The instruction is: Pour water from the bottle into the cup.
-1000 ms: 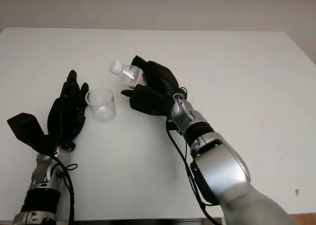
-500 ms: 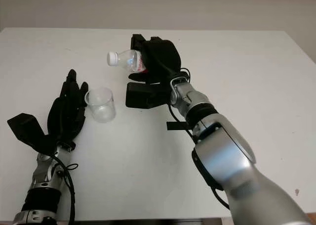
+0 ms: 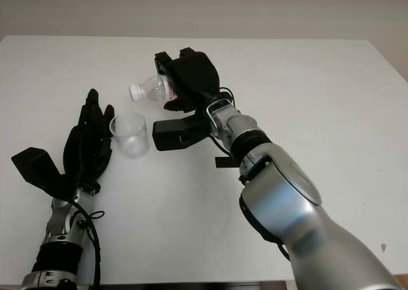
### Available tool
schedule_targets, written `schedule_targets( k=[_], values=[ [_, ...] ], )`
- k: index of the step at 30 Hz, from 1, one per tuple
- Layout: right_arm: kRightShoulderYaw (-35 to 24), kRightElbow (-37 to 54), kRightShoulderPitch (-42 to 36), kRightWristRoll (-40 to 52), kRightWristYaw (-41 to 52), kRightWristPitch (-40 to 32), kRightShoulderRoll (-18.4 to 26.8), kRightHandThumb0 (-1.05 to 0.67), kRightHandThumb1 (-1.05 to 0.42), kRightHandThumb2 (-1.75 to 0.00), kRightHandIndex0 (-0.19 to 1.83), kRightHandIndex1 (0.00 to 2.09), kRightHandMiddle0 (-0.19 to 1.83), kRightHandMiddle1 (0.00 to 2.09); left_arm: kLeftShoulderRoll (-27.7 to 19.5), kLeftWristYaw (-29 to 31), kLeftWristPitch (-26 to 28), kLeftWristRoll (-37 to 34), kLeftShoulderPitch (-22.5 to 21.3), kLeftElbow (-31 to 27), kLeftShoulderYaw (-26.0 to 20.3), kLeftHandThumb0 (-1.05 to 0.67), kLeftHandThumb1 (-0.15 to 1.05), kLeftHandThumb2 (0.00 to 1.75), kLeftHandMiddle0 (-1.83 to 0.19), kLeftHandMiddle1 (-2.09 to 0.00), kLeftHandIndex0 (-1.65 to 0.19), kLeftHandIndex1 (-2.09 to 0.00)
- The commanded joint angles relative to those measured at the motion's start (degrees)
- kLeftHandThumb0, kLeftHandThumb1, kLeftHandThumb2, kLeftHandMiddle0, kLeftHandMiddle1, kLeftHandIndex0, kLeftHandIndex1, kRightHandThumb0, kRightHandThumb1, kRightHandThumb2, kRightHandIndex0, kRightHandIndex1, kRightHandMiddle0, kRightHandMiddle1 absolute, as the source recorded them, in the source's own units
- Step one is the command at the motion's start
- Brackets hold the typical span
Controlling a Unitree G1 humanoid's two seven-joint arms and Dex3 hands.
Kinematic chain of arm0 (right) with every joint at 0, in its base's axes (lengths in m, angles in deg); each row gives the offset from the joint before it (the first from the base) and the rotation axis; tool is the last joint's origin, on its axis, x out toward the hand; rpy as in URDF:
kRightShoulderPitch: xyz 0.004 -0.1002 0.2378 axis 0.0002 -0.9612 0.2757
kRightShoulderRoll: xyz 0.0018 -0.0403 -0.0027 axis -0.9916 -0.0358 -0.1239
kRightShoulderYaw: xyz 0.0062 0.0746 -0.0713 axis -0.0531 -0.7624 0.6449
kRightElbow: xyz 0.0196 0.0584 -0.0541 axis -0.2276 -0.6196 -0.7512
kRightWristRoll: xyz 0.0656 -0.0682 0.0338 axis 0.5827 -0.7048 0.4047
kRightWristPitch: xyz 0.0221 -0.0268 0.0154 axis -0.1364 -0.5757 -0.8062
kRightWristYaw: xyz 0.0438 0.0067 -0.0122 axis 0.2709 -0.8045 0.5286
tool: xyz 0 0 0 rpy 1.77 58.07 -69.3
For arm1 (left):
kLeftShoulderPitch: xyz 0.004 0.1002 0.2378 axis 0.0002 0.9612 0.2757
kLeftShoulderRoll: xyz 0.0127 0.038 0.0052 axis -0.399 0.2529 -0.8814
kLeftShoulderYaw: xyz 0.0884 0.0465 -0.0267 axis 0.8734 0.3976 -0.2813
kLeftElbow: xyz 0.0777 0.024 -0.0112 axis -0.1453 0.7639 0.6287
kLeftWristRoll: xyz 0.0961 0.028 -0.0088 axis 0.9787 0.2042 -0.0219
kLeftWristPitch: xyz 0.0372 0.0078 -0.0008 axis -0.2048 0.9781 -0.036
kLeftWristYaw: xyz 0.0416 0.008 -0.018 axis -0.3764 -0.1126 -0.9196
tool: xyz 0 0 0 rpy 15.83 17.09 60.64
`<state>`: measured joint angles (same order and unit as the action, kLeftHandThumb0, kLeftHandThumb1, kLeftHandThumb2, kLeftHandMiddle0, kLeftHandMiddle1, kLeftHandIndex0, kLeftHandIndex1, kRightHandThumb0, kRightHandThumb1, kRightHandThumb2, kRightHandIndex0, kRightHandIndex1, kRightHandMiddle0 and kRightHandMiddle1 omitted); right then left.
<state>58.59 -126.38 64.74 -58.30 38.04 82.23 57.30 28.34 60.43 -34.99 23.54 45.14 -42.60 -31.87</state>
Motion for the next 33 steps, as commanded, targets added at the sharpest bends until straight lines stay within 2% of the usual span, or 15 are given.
schedule_targets(
  k=[1,9,10,11,12,13,15,17,20,22,24,28,30,32,33],
  values=[
    [0.9,0.1,2.5,-0.7,-1.3,0.6,0.2,-0.45,-1.05,-0.31,1.22,2.09,0.61,2.09,1.0,0.3,-0.3,-0.4,0.1,1.7,-0.1,-0.67,1.05,0.63,0.14,-0.05,0.17,-0.04],
    [6.4,-0.1,3.6,-6.3,-6.1,1.7,0.9,-0.43,-1.05,-0.24,1.16,2.09,0.54,2.09,1.3,-0.2,-1.1,0.0,-0.7,3.2,-0.1,-0.68,1.05,0.63,0.14,-0.05,0.16,-0.05],
    [7.1,-0.2,3.8,-7.0,-6.4,1.7,1.0,-0.44,-1.05,-0.23,1.15,2.09,0.48,2.09,1.3,-0.1,-1.2,0.0,-0.8,3.4,-0.2,-0.68,1.05,0.63,0.14,-0.05,0.16,-0.05],
    [8.0,-0.2,4.1,-7.9,-6.7,1.5,1.1,-0.46,-1.05,-0.20,1.14,2.09,0.36,2.02,1.2,-0.2,-1.2,0.0,-0.8,3.4,-0.1,-0.68,1.05,0.63,0.14,-0.05,0.16,-0.05],
    [8.9,-0.2,4.4,-8.8,-7.0,1.1,1.2,-0.48,-1.05,-0.18,1.13,2.09,0.31,1.90,1.2,-0.2,-1.2,0.0,-0.9,3.5,-0.1,-0.69,1.05,0.63,0.14,-0.05,0.16,-0.05],
    [9.5,-0.3,4.5,-9.4,-7.2,0.8,1.2,-0.49,-1.05,-0.20,1.14,2.09,0.30,1.87,1.2,-0.2,-1.2,0.1,-0.9,3.5,-0.1,-0.69,1.05,0.63,0.14,-0.05,0.17,-0.05],
    [11.5,-0.5,4.9,-11.5,-9.0,-0.6,1.3,-0.49,-1.05,-0.25,1.16,2.09,0.34,1.99,1.2,-0.3,-1.3,0.0,-1.0,3.6,-0.2,-0.69,1.05,0.63,0.14,-0.05,0.16,-0.05],
    [13.0,-0.6,5.2,-13.0,-10.1,-1.6,1.3,-0.49,-1.05,-0.35,1.21,2.09,0.48,2.07,1.2,-0.3,-1.4,0.0,-1.0,3.7,-0.2,-0.69,1.05,0.63,0.14,-0.05,0.17,-0.05],
    [14.2,-0.8,5.4,-14.3,-11.3,-2.7,1.3,-0.50,-1.05,-0.32,1.23,2.09,0.47,2.09,1.3,-0.4,-1.2,-0.1,-1.0,3.7,-0.2,-0.69,1.05,0.64,0.14,-0.05,0.17,-0.05],
    [14.8,-0.8,5.4,-14.9,-12.5,-3.2,1.2,-0.50,-1.05,-0.27,1.21,2.09,0.38,2.09,1.3,-0.2,-1.5,-0.1,-1.0,3.9,-0.3,-0.69,1.05,0.64,0.14,-0.05,0.17,-0.05],
    [14.7,-0.8,5.1,-14.5,-13.9,-2.9,1.2,-0.51,-1.05,-0.25,1.19,2.09,0.28,2.03,1.3,0.1,-1.7,-0.3,-1.0,3.9,-0.3,-0.69,1.05,0.63,0.14,-0.05,0.17,-0.05],
    [14.1,-0.9,4.7,-13.6,-14.4,-3.0,0.8,-0.51,-1.05,-0.31,1.19,2.09,0.25,2.00,1.4,0.2,-1.9,-0.2,-0.9,3.9,-0.3,-0.68,1.05,0.64,0.15,-0.05,0.17,-0.05],
    [11.8,-0.7,4.2,-10.9,-13.2,-1.7,0.4,-0.52,-1.05,-0.27,1.17,2.09,0.24,1.90,1.5,0.0,-1.7,-0.2,-0.8,3.7,-0.2,-0.69,1.05,0.63,0.15,-0.05,0.17,-0.05],
    [8.4,-0.6,3.7,-6.8,-10.4,0.2,-0.1,-0.51,-1.05,-0.28,1.16,2.09,0.24,2.03,1.5,0.0,-1.6,-0.2,-0.9,3.7,-0.2,-0.69,1.05,0.63,0.15,-0.05,0.17,-0.05],
    [5.8,-0.5,3.4,-3.8,-8.1,1.4,-0.5,-0.48,-1.05,-0.31,1.19,2.09,0.38,2.07,1.5,0.1,-1.6,-0.2,-0.9,3.8,-0.3,-0.69,1.05,0.63,0.15,-0.05,0.17,-0.05]
  ],
)
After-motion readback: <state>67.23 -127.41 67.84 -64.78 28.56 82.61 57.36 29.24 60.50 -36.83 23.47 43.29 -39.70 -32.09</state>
